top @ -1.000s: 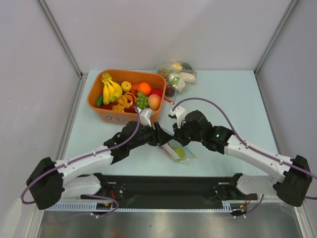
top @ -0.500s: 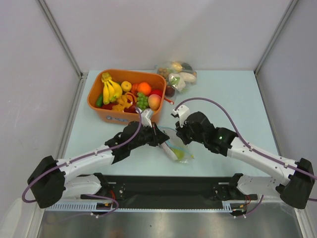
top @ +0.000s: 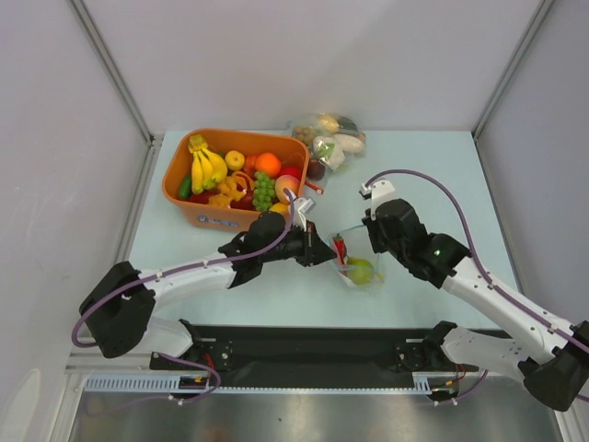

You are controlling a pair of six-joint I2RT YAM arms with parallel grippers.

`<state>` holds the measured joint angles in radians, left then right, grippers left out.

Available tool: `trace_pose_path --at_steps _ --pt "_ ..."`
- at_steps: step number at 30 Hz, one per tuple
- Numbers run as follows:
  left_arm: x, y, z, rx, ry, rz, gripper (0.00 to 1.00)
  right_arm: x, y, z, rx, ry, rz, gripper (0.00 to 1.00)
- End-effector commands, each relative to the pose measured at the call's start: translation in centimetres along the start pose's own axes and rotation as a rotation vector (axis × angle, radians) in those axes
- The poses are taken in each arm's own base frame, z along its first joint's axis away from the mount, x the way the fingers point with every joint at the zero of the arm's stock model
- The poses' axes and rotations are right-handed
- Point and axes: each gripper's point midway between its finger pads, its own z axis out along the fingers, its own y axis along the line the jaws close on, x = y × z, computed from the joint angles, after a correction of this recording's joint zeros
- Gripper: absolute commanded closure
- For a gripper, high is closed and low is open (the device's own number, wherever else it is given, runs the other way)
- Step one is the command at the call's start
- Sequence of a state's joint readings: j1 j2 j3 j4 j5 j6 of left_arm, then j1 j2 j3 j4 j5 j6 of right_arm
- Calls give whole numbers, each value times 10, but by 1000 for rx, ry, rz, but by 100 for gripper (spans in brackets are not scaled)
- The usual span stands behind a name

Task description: Open the zip-top bag and remove the fake food

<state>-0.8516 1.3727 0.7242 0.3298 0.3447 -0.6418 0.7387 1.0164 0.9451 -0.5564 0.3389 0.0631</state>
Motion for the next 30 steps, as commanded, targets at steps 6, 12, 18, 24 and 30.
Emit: trace_pose_path --at_steps 6,12,18,24,30 --pt "19 47 -15 -259 75 39 94 6 12 4 43 17 46 100" --pt "43 73 -35 -438 169 77 93 13 46 16 -3 36 42 100" --pt "36 83 -44 -591 140 150 82 15 73 22 -57 45 36 100" --pt "-8 31 -51 -528 -61 222 53 12 83 23 -73 50 33 100" --pt "-20 2 -50 -403 -155 148 48 9 88 23 -85 46 38 100"
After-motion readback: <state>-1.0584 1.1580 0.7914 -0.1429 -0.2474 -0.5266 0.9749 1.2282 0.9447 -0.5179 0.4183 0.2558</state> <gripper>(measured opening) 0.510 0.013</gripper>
